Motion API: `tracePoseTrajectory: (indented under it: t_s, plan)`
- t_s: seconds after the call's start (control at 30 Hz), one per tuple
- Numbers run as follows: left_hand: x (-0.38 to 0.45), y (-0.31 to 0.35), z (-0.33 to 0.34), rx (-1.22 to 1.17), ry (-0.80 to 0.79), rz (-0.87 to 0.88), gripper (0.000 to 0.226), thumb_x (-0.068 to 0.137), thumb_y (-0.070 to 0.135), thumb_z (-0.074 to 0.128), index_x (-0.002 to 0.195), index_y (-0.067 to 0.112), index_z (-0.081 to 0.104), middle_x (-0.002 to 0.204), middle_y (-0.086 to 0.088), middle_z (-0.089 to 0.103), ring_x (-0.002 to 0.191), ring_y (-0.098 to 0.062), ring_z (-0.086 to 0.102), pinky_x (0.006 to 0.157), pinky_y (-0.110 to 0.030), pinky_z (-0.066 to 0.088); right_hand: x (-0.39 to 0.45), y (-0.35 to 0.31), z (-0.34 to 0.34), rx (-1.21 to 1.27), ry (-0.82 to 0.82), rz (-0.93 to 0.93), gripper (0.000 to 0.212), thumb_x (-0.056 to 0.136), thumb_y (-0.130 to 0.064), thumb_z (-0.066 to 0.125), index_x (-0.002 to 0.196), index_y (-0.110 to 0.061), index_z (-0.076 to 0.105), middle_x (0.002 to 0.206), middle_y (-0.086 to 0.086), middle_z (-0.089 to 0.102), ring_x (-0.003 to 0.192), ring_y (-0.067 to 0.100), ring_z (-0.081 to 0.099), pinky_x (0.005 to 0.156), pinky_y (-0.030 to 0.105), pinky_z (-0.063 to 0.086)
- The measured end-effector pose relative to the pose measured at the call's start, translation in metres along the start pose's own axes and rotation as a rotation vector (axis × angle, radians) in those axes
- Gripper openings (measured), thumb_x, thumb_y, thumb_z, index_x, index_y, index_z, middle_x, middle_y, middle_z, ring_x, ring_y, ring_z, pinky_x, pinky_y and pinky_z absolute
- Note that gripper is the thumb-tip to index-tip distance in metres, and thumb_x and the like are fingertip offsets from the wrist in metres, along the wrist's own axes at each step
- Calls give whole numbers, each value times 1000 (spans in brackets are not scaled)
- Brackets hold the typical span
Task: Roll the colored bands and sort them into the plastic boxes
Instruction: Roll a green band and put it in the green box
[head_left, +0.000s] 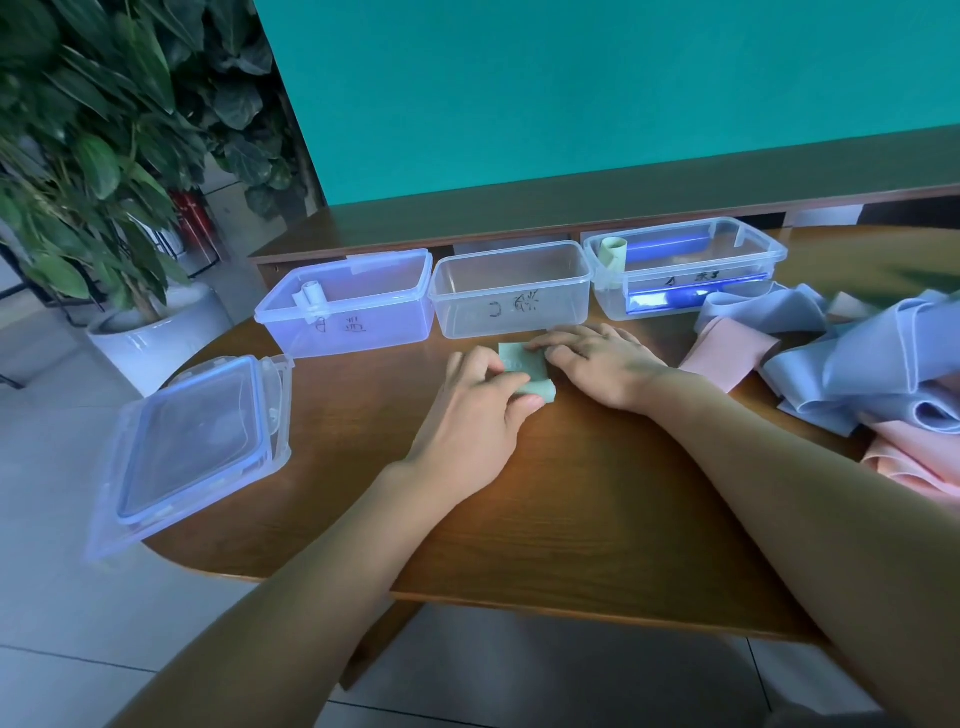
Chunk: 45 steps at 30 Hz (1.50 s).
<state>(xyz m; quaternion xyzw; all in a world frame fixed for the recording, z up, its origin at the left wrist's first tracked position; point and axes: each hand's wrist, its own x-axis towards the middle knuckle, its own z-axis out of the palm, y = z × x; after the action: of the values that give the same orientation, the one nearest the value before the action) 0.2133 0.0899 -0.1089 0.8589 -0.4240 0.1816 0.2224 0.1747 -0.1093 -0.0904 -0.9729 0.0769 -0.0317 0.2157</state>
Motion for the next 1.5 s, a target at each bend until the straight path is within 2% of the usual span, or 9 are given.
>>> tracePoseTrajectory:
  t_s: [0.27, 0.47, 0.63, 0.73, 0.9, 1.0, 1.17, 1.33, 1.5]
  plan:
    - [14, 0, -6, 9, -98, 38, 38, 102, 21, 55, 140, 14, 58, 107, 0, 48, 115, -19, 43, 103, -30, 40, -8, -8, -7, 62, 10, 18, 52, 107, -42, 10, 140, -50, 49, 162, -12, 31, 151, 17, 16, 121, 40, 6]
    - [17, -2, -4, 30, -12, 23, 15, 101, 20, 57, 109, 17, 69, 98, -5, 65, 99, -23, 53, 79, -43, 51, -9, -9, -8, 76, 16, 27, 52, 108, -40, 9, 140, -49, 50, 162, -11, 32, 150, 17, 17, 120, 39, 8]
    - [19, -5, 1, 33, -17, 13, 32, 101, 34, 56, 125, 17, 69, 118, -3, 64, 115, -24, 49, 97, -42, 46, -7, -7, -6, 75, 14, 33, 53, 107, -42, 8, 138, -51, 50, 162, -11, 31, 150, 17, 17, 121, 40, 7]
    - [25, -9, 6, 30, -8, -5, 34, 98, 33, 62, 125, 15, 70, 112, -4, 51, 112, -23, 43, 100, -42, 44, -6, -7, -6, 80, 14, 36, 52, 107, -41, 8, 136, -52, 50, 162, -10, 32, 150, 17, 18, 121, 40, 7]
    - [35, -9, 7, 19, -108, -41, 35, 103, 26, 54, 136, 14, 61, 112, -2, 45, 113, -16, 41, 102, -24, 34, -13, -13, -11, 108, 13, 45, 51, 109, -39, 9, 138, -51, 49, 162, -8, 31, 150, 17, 17, 120, 39, 8]
    - [37, -6, 4, 15, -65, -16, 40, 102, 22, 57, 141, 15, 55, 119, -8, 57, 119, -22, 50, 105, -33, 42, -15, -15, -12, 112, 8, 44, 51, 109, -38, 9, 140, -49, 49, 163, -8, 30, 150, 17, 17, 120, 38, 8]
    - [39, -11, 6, 7, -10, -6, 15, 100, 19, 57, 111, 13, 66, 104, -7, 66, 103, -25, 56, 86, -43, 49, -11, -11, -10, 130, 13, 50, 52, 108, -39, 9, 138, -52, 50, 161, -7, 33, 149, 18, 17, 119, 39, 8]
    - [40, -18, 12, -7, -6, -10, 35, 100, 29, 60, 131, 15, 66, 121, -7, 62, 116, -23, 48, 101, -38, 44, 0, -2, -1, 94, 21, 67, 52, 104, -47, 7, 140, -52, 45, 161, -8, 33, 150, 21, 18, 121, 42, 10]
    - [45, -25, 16, -10, -10, 5, 40, 97, 27, 64, 135, 14, 63, 110, -4, 48, 110, -21, 42, 101, -36, 42, 2, -2, 0, 102, 33, 59, 50, 106, -45, 9, 138, -51, 47, 160, -11, 34, 149, 18, 18, 121, 40, 8]
